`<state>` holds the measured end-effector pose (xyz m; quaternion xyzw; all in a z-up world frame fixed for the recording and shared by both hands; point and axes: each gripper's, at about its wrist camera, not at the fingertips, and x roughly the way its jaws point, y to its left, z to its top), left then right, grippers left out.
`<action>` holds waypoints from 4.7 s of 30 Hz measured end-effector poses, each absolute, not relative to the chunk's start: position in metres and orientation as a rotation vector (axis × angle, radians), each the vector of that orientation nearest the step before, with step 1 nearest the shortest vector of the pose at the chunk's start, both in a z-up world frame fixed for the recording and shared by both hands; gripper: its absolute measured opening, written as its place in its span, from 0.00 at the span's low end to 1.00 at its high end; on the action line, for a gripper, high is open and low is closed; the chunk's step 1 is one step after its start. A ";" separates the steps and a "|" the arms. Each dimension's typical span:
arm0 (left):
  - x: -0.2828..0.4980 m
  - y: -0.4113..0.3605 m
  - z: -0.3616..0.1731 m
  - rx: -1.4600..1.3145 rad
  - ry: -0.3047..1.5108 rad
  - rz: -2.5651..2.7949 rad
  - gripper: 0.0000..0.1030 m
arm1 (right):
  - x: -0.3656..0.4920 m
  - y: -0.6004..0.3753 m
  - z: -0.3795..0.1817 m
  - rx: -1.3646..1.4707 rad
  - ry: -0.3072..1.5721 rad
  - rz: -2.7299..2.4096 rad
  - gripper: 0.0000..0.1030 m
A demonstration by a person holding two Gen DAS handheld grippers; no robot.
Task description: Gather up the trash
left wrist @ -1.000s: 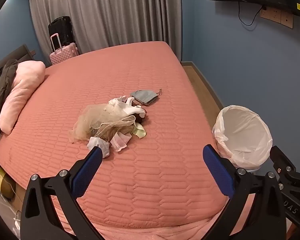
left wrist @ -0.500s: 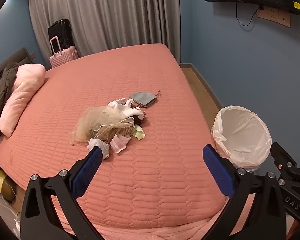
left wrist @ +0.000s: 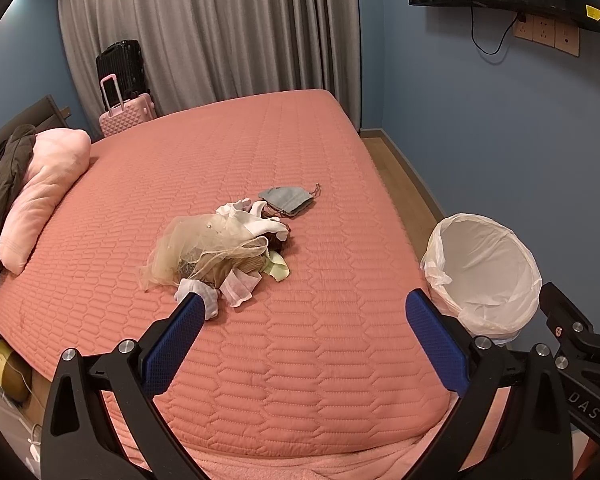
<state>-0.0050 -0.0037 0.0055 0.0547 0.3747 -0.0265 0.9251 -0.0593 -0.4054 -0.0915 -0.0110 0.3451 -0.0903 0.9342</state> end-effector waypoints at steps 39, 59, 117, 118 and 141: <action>-0.006 -0.004 0.009 0.106 0.749 -0.056 0.93 | -0.055 -0.408 -0.079 -0.027 0.695 -0.182 0.94; -0.008 -0.004 0.008 0.109 0.743 -0.057 0.93 | -0.055 -0.408 -0.078 -0.029 0.692 -0.183 0.94; 0.010 0.051 0.001 0.028 0.742 -0.029 0.93 | -0.049 -0.370 -0.072 -0.029 0.622 -0.176 0.94; 0.012 0.059 -0.001 0.008 0.745 -0.025 0.93 | -0.047 -0.366 -0.073 -0.026 0.620 -0.170 0.94; 0.083 0.192 -0.103 -0.193 0.913 0.025 0.93 | 0.027 -0.237 -0.141 -0.053 0.729 0.083 0.94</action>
